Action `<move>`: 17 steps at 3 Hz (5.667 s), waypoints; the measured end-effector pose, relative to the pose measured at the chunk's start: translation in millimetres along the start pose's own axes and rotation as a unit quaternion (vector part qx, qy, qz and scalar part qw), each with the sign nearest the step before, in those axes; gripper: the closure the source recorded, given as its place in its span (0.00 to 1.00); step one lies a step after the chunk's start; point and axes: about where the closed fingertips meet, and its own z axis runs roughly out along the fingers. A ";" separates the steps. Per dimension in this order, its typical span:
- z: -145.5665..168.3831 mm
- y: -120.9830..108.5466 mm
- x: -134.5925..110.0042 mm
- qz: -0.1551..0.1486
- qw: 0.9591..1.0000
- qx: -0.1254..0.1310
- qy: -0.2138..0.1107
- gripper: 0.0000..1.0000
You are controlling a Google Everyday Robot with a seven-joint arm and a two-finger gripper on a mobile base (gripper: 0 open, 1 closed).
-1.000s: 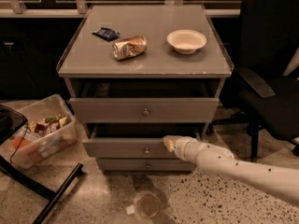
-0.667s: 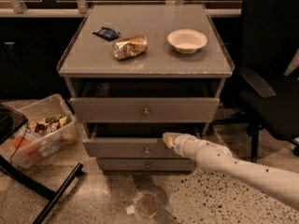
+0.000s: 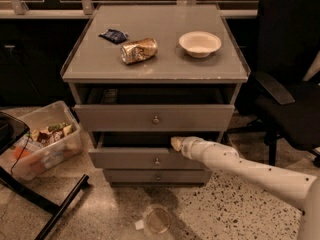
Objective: Open middle drawer
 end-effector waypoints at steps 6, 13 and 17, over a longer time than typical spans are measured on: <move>8.9 -26.3 41.4 0.021 0.996 0.037 0.082 1.00; -3.7 -22.6 55.2 0.000 0.991 0.046 0.123 0.82; -16.7 -32.9 75.2 -0.055 0.985 0.067 0.147 0.62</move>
Offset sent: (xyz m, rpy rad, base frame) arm 0.0055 -0.0191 -0.0712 -0.0671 0.1713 -0.0579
